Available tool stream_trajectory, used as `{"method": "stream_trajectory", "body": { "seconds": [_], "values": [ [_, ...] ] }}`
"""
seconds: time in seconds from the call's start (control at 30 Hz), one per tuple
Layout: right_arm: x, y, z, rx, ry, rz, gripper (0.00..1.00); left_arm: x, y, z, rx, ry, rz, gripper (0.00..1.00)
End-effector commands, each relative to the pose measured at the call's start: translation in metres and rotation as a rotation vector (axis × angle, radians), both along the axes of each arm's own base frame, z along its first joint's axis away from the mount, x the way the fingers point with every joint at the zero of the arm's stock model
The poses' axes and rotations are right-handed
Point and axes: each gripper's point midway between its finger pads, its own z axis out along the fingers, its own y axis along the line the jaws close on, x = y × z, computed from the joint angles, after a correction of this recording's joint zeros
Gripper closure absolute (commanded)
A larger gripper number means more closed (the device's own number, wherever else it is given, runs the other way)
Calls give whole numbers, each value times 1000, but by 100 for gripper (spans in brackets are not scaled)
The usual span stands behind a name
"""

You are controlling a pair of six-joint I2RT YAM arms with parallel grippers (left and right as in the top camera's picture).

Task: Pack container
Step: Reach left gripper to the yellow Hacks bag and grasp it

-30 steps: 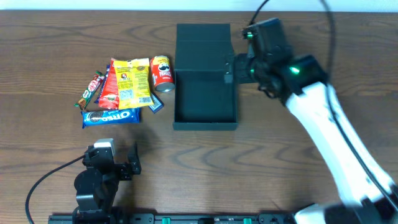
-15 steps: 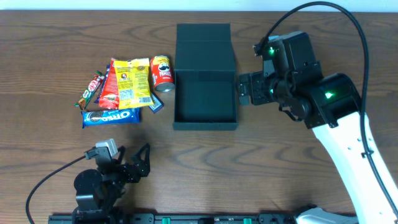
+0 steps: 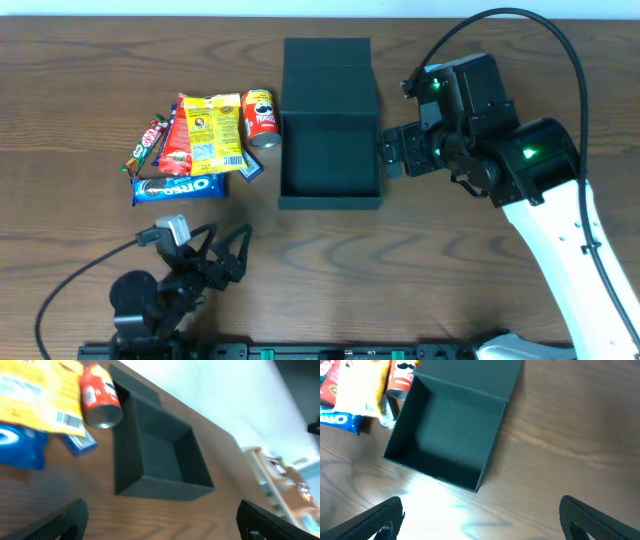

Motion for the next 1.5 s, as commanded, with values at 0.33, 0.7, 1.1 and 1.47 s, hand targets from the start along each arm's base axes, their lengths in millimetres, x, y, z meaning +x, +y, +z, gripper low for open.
{"method": "stream_trajectory", "body": {
  "seconds": [0.33, 0.7, 1.1, 1.47],
  "values": [
    [49, 22, 40, -18, -299, 172, 1, 108, 59, 40, 511, 233, 84, 4],
    [72, 6, 55, -32, -395, 151, 1, 182, 54, 19, 547, 341, 26, 4],
    [74, -10, 52, 9, -362, 136, 1, 205, 64, -25, 608, 414, 54, 5],
    [73, -10, 52, 30, -354, 116, 1, 223, 70, -84, 723, 500, 73, 4]
  ]
}}
